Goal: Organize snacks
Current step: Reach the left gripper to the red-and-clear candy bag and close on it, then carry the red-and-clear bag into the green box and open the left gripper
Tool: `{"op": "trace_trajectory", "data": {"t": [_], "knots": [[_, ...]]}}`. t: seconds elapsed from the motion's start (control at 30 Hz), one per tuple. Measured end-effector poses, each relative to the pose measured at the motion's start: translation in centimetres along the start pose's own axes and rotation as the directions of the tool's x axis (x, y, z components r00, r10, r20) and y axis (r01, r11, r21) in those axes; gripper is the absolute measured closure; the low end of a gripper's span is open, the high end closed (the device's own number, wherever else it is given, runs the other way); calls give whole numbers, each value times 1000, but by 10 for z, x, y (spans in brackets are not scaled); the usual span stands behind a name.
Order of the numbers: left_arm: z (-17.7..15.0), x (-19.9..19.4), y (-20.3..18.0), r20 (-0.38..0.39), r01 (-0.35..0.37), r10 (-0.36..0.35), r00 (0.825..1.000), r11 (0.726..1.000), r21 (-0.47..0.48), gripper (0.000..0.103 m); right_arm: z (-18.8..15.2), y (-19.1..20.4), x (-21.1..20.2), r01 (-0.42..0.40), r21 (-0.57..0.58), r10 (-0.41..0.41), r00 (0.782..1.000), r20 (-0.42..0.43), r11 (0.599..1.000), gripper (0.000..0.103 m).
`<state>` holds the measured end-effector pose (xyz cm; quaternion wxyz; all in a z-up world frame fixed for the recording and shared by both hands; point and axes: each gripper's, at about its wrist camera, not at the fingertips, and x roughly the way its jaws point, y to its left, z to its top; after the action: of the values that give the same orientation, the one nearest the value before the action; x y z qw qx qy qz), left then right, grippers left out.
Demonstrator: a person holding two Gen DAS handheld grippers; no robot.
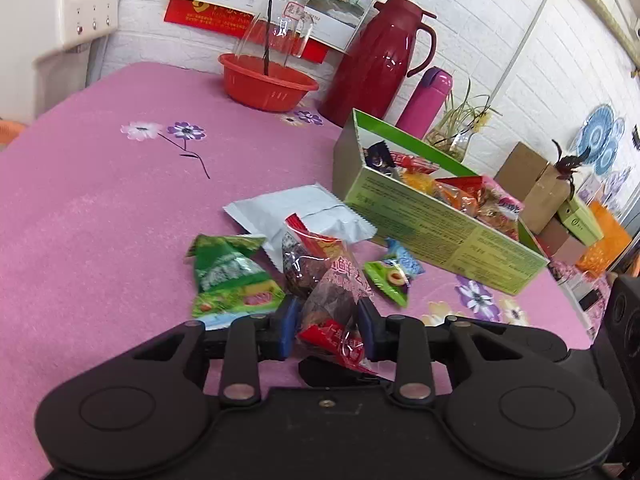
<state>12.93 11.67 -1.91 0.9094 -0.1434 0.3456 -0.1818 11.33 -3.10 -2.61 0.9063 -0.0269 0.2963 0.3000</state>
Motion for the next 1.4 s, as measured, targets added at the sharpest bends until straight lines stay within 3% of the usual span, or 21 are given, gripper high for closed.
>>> {"op": "trace_trajectory", "data": {"t": [0.27,0.5,0.87,1.13,1.2,1.23,1.27,1.3,1.33,1.37,1.4], "knots": [[4,-8,-37,40,39,-41,998,998,44,90,-3,-10,-35,40,8,-40,994,97,999,41],[22,-6,-76,84,88,-98,992,989,117,90,5,-32,-65,90,36,-96,974,205,995,41],[72,48,-113,125,193,-216,969,967,168,90,33,-91,-73,230,39,-230,922,311,972,41],[100,101,-120,128,247,-267,955,957,152,89,47,-135,-60,307,33,-301,897,325,951,40],[101,115,-120,115,228,-247,962,961,155,80,48,-145,-52,321,32,-315,900,302,947,39],[100,121,-119,106,208,-224,969,967,147,59,48,-150,-45,337,27,-331,902,278,941,38],[99,124,-117,104,191,-206,973,972,137,31,46,-153,-41,362,27,-356,900,252,932,33],[96,125,-114,111,173,-187,976,977,125,20,43,-154,-38,385,26,-380,893,240,922,30],[93,124,-112,127,159,-174,977,980,121,5,38,-154,-38,399,23,-392,886,246,917,18],[91,121,-111,141,146,-163,976,981,124,4,33,-152,-40,405,22,-397,882,255,914,2],[89,119,-110,150,132,-152,977,982,135,4,30,-152,-41,405,28,-398,878,266,914,0]]}}
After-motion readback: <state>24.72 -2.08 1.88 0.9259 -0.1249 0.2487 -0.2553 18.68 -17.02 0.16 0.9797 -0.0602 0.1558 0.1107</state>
